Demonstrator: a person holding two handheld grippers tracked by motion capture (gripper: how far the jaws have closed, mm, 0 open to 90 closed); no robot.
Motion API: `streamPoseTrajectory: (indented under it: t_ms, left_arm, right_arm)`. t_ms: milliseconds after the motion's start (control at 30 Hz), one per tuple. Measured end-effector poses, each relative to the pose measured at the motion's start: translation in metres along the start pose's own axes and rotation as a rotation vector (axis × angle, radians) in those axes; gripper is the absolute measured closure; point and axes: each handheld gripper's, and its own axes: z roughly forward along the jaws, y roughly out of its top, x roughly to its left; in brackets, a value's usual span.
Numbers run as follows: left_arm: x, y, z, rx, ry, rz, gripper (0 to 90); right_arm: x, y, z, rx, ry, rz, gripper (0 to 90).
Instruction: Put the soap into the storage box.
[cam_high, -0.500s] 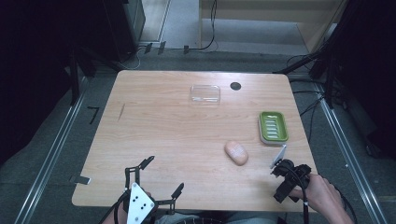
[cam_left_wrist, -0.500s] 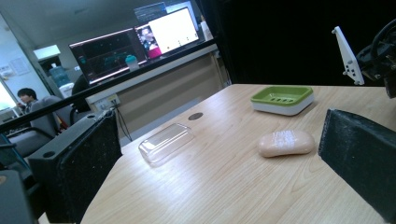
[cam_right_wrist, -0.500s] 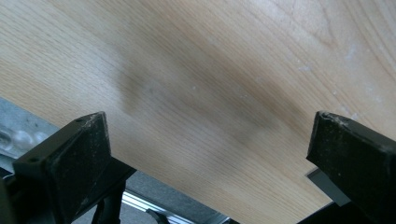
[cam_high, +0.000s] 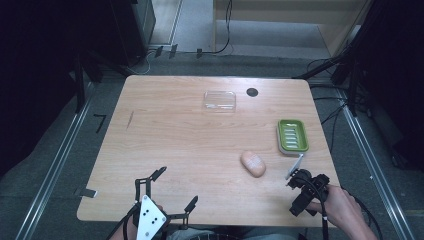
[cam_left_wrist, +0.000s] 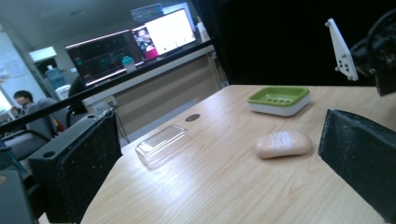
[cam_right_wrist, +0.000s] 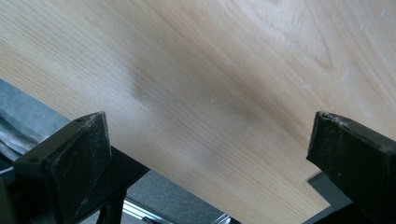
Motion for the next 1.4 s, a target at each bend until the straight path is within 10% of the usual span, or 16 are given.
streamPoseTrajectory:
  t_ms: [1400]
  left_arm:
    - [-0.001, 0.0, 0.001, 0.003, -0.01, 0.004, 0.0]
  right_arm:
    - [0.021, 0.07, -0.026, -0.031, -0.024, -0.113, 0.0]
